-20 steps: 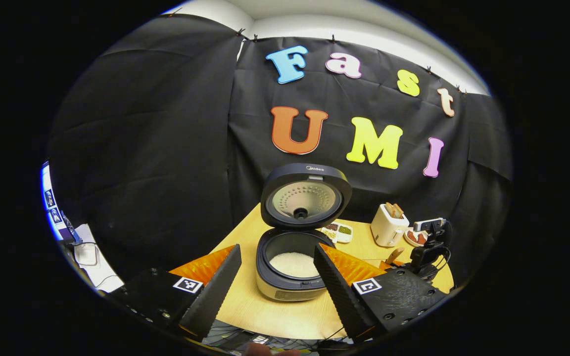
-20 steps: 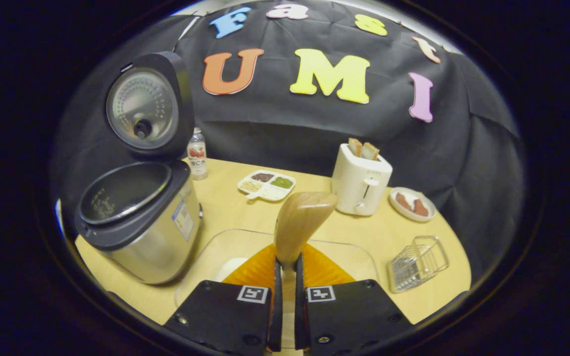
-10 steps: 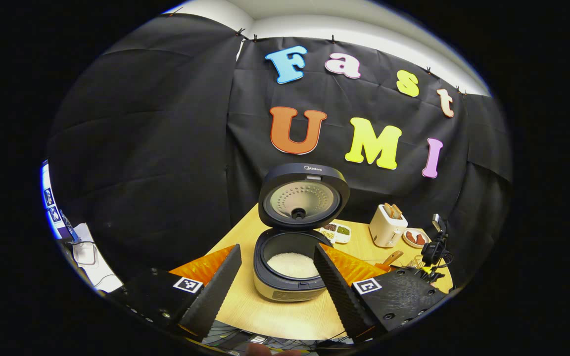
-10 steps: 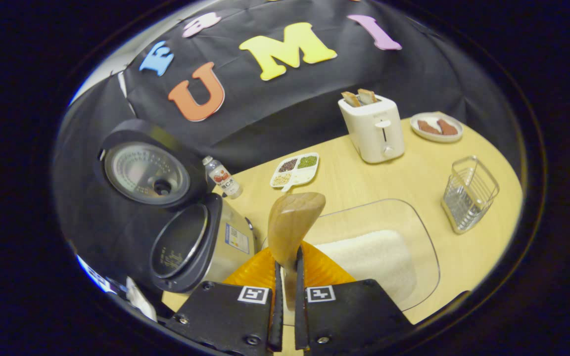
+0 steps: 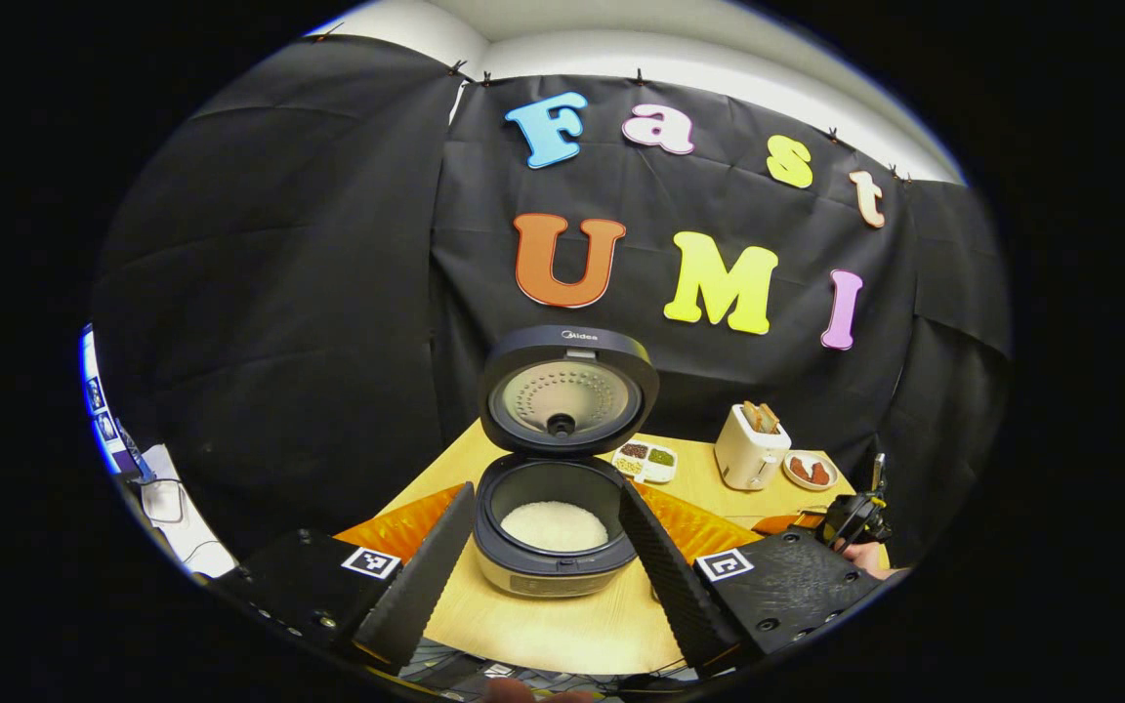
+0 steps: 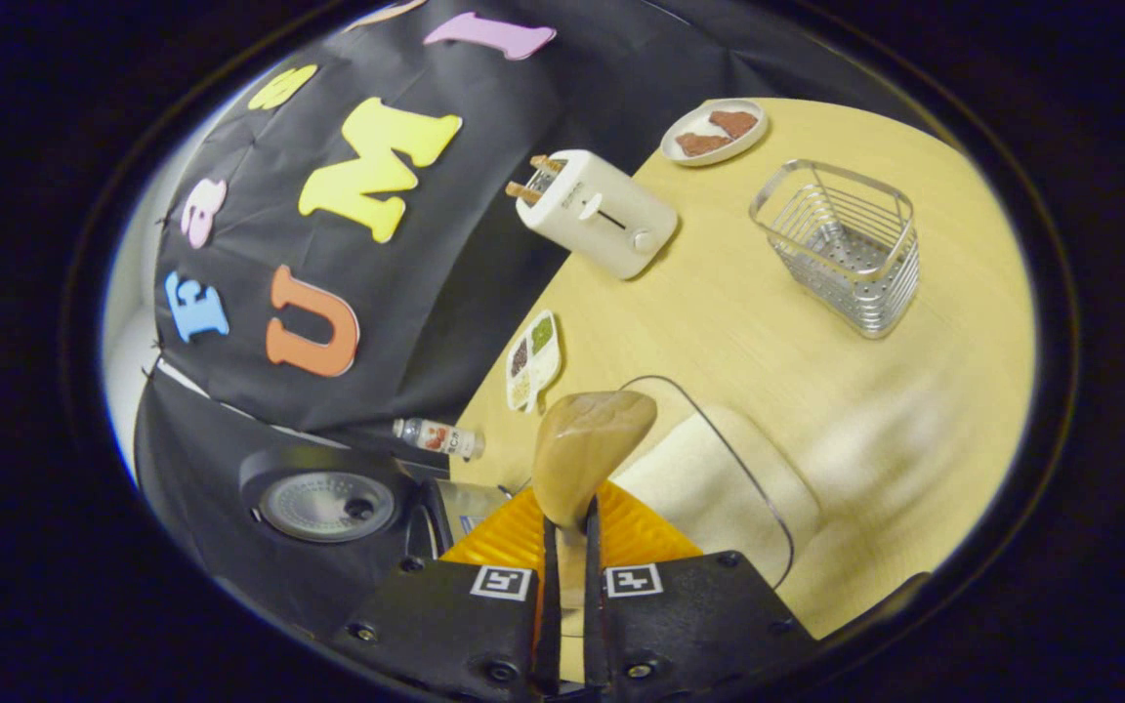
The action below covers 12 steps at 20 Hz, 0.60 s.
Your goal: Close the left gripper, press the button to open the rice cooker; take a wooden spoon from the chopstick holder with the right hand, scoop a spoonful of rice and pour it into the rice cooker, then put the wooden spoon back into the chopstick holder.
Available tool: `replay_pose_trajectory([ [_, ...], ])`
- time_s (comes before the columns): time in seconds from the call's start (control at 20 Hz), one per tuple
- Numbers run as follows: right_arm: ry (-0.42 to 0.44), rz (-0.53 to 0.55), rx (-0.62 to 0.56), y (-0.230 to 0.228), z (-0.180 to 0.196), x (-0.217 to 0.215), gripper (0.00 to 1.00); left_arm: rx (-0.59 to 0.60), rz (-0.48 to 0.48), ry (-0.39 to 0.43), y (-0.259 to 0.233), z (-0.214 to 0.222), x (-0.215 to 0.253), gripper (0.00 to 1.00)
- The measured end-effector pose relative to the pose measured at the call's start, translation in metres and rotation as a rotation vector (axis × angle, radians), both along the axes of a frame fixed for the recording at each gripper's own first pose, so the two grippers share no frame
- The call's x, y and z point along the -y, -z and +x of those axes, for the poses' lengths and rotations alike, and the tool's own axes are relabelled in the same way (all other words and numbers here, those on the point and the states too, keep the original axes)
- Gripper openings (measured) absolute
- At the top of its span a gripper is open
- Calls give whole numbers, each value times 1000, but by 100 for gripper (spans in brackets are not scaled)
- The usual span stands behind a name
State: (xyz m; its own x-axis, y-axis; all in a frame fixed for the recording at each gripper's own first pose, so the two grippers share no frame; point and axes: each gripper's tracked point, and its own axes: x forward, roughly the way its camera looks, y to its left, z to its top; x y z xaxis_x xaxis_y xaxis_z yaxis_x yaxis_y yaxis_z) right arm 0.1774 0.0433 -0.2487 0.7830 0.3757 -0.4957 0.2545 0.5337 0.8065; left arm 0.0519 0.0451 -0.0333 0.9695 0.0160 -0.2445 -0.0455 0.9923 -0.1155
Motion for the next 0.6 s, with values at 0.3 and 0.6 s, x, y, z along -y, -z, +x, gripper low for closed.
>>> replay_pose_trajectory([
  [0.3,-8,45,116,-75,3,19,14,30,-27,7,-11,8,27,95],
  [0.6,-175,42,265,-158,12,-48,14,90,32,-31,-21,0,22,95],
])
